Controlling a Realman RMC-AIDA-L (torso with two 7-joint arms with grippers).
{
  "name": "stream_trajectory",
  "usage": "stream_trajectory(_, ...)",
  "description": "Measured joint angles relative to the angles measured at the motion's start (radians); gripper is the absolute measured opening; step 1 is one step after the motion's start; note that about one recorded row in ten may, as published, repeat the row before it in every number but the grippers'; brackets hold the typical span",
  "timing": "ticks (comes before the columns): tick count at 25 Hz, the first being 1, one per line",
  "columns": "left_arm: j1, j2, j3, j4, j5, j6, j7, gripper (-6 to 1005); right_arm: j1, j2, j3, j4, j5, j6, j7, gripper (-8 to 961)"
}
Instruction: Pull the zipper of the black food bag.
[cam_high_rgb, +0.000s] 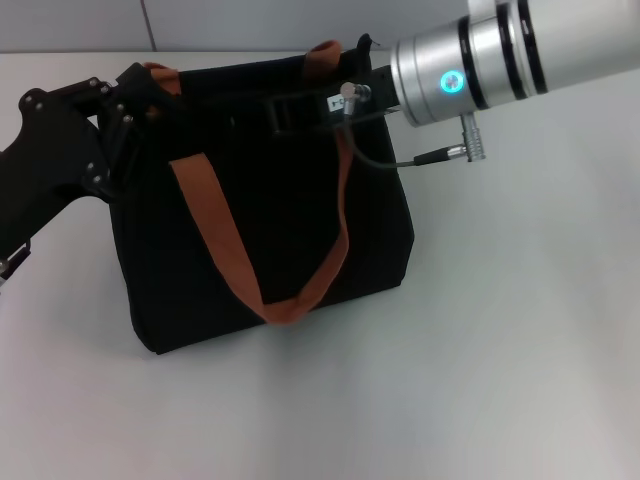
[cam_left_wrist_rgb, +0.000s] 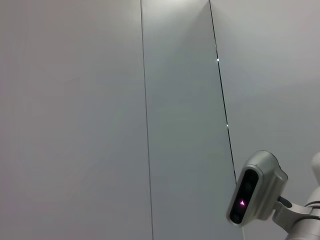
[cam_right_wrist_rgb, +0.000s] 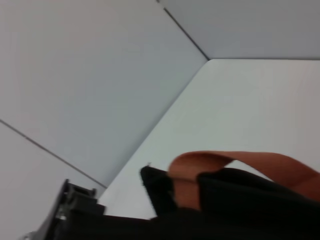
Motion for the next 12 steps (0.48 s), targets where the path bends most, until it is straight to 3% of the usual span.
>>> stream_trajectory(9, 0.004, 0.001, 0.0, 0.0, -0.015, 0.003, 0.0, 113, -0.135, -0.002, 0.013, -0.215, -0.115, 0.01, 0.13, 0)
stream_trajectory(12, 0.005, 0.001, 0.0, 0.0, -0.016, 0.004, 0.0, 114, -0.2, -0.002, 0.066, -0.308, -0.167, -0.008, 0.166, 0)
